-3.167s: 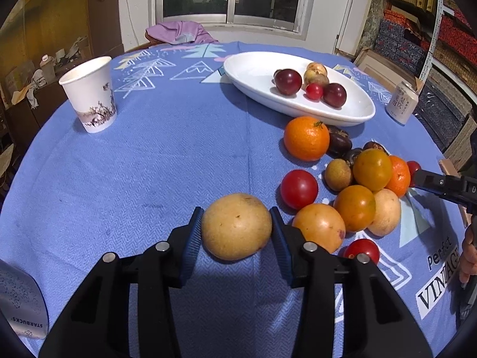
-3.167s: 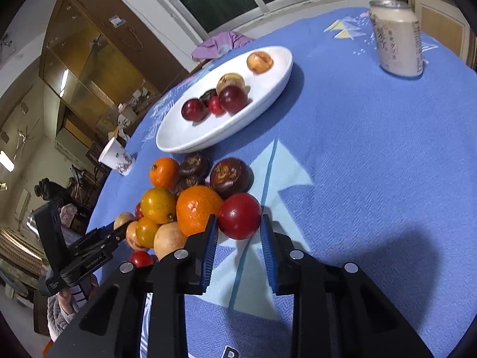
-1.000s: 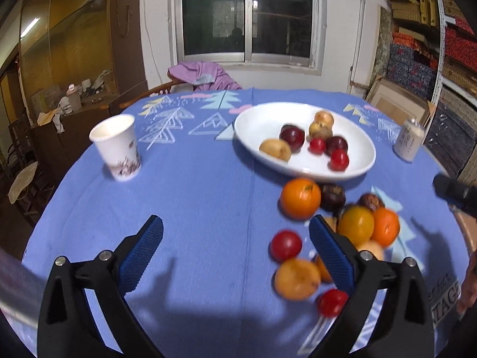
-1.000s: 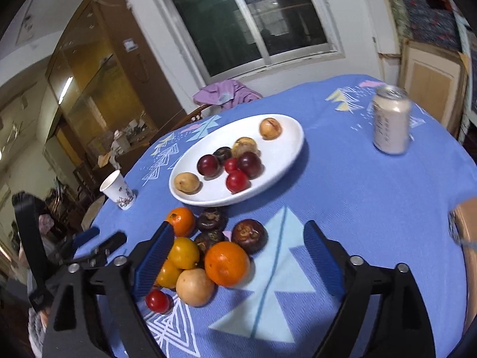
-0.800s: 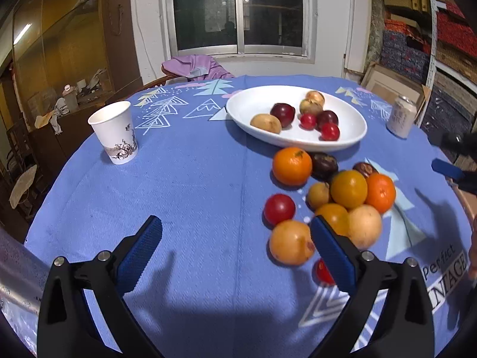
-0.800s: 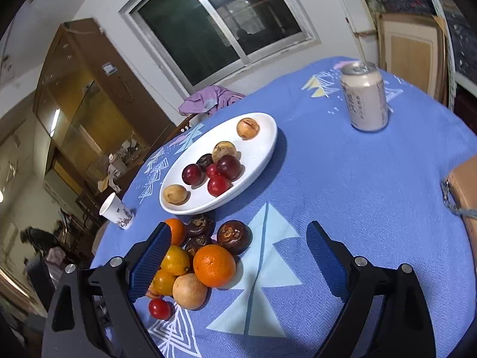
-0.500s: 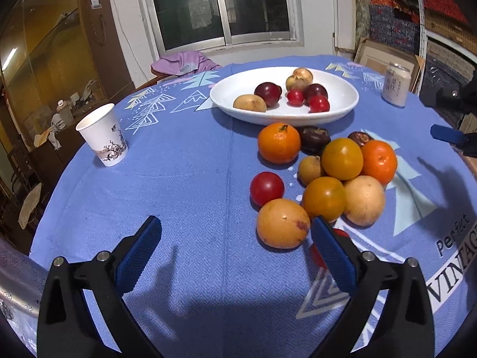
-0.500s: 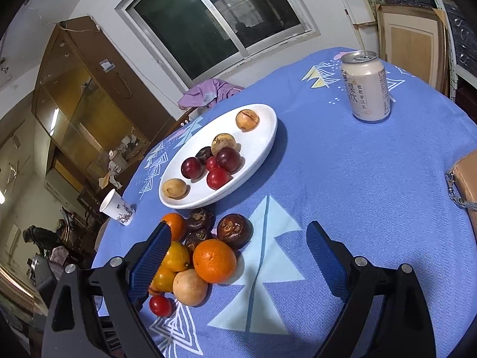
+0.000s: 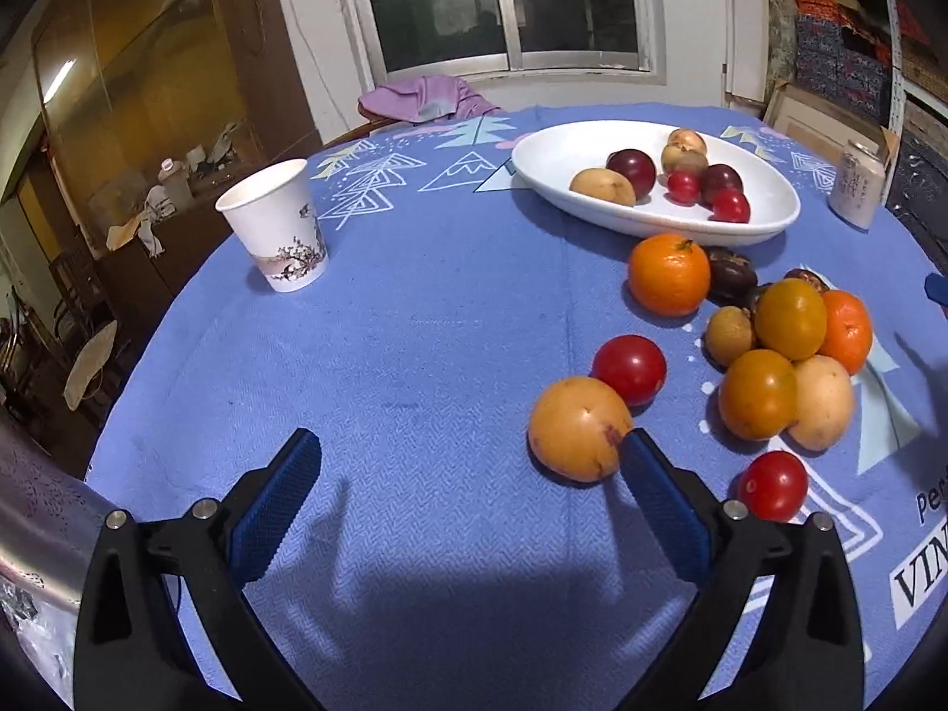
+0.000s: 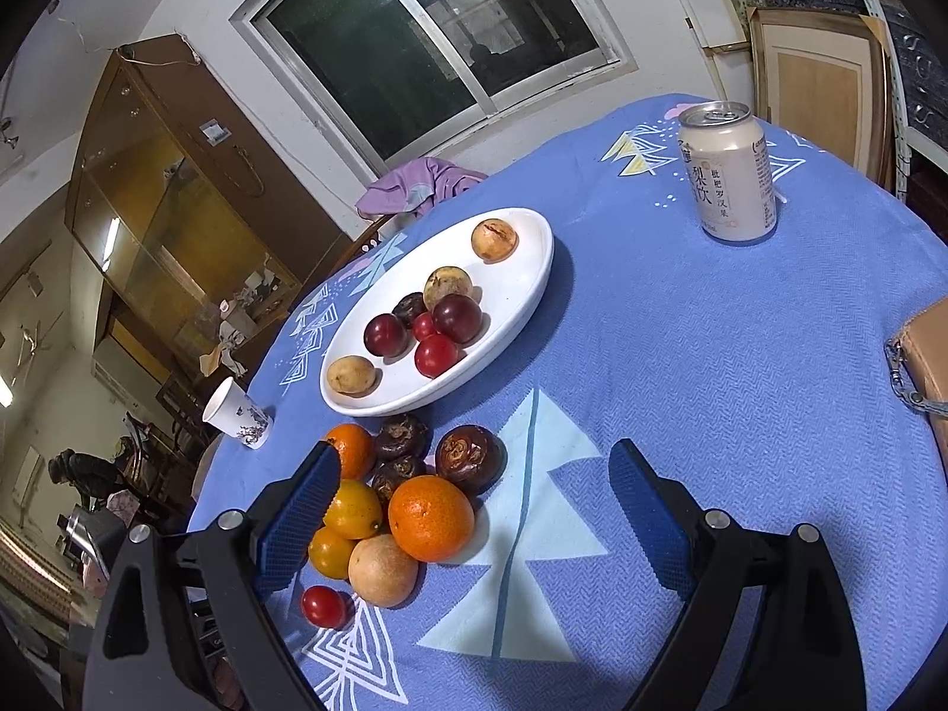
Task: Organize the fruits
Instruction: 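Move both open tools back to the remaining fruit pile, then grasp the spotted yellow fruit with the left tool while the right tool grasps a large orange, then carry both fruits over the white plate and open both tools to release them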
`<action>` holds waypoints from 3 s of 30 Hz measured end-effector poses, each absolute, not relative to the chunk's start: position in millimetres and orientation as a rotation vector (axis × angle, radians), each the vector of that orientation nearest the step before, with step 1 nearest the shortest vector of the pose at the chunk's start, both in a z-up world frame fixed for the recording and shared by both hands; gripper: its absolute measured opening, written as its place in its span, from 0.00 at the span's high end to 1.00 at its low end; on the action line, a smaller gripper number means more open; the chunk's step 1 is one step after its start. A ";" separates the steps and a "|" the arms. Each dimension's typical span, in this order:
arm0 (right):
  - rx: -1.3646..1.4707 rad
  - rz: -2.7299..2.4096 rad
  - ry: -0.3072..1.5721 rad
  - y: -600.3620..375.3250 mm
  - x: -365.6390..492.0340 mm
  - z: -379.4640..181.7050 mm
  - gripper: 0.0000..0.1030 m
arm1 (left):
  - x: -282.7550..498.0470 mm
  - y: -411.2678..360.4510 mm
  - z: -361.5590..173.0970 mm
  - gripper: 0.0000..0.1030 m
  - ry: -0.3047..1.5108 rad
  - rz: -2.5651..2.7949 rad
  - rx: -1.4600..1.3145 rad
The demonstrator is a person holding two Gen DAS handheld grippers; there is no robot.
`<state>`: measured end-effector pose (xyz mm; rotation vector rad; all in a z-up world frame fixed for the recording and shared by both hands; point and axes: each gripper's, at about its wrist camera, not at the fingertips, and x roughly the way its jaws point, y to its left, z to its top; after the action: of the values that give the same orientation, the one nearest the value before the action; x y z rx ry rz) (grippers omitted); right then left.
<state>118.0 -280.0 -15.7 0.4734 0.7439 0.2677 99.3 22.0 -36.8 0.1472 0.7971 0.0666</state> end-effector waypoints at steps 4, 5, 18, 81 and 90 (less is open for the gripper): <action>0.459 0.278 0.742 -277.0 117.3 -14.7 0.10 | 95.4 8.5 -38.2 0.04 0.792 -0.010 0.178; 0.456 0.281 0.745 -276.0 117.2 -14.7 0.10 | 95.2 6.0 -38.7 0.04 0.790 -0.018 0.187; 0.249 0.409 0.852 -230.5 115.9 -27.8 0.14 | 108.7 20.0 -45.9 0.24 0.855 -0.042 0.025; 0.397 0.440 0.835 -243.7 123.4 -32.9 0.56 | 87.8 4.2 -20.1 0.61 0.678 -0.008 0.132; 0.405 0.460 0.783 -248.9 114.4 -18.4 0.56 | 80.1 1.4 -5.9 0.61 0.619 0.005 0.141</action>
<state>114.4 -248.9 -18.4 0.4046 0.7831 0.4599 80.1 1.4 -5.9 0.1414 0.6185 0.0049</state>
